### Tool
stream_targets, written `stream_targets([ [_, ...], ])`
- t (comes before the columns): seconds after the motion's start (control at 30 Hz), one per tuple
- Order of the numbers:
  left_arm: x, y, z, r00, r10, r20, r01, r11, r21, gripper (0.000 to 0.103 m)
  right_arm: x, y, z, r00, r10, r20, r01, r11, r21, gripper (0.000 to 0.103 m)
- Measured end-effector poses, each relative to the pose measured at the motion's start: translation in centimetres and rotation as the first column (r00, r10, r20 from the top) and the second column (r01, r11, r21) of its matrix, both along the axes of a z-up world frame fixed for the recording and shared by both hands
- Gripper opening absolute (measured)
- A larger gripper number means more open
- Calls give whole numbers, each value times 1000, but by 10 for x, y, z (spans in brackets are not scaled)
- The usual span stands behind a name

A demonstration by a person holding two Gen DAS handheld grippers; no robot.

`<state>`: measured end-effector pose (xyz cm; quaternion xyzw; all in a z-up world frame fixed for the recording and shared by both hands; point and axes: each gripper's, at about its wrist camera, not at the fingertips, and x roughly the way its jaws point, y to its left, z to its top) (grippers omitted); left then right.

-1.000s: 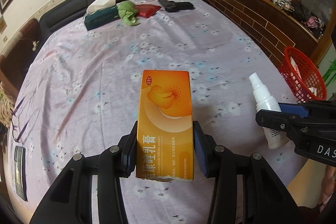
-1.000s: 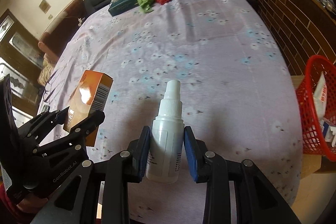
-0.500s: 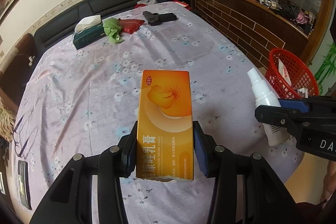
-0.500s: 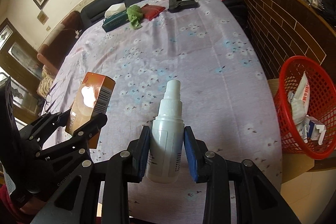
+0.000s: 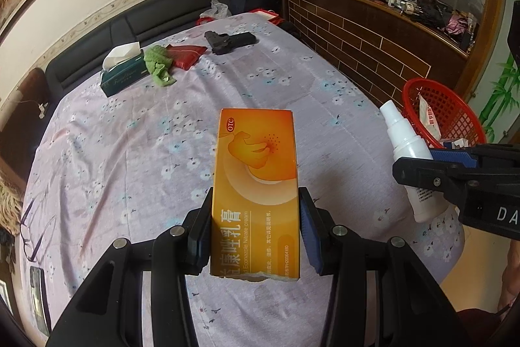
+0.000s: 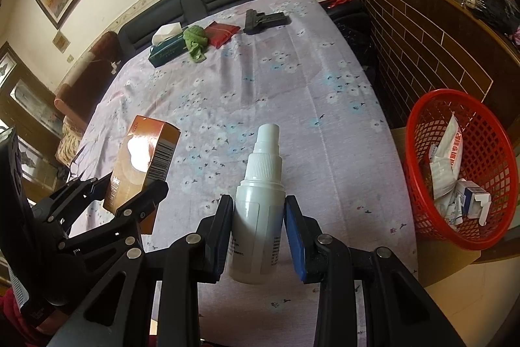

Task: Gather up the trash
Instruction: 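Carry the orange box and white spray bottle over the red wastebasket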

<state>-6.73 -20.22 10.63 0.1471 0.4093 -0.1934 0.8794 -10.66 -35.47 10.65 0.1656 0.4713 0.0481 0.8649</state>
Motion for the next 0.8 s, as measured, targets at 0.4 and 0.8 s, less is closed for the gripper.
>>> stream_targets([
  [0.4,3,-13,0,1000,-22,1,22,1000,3,45,-1,-14,4,1000,-25,8,25,1000,1,34],
  [0.8,1,-28,-2,999,-48,-3,48,999,14,45,-6,-31,4,998,-56,14,56,998,10,34],
])
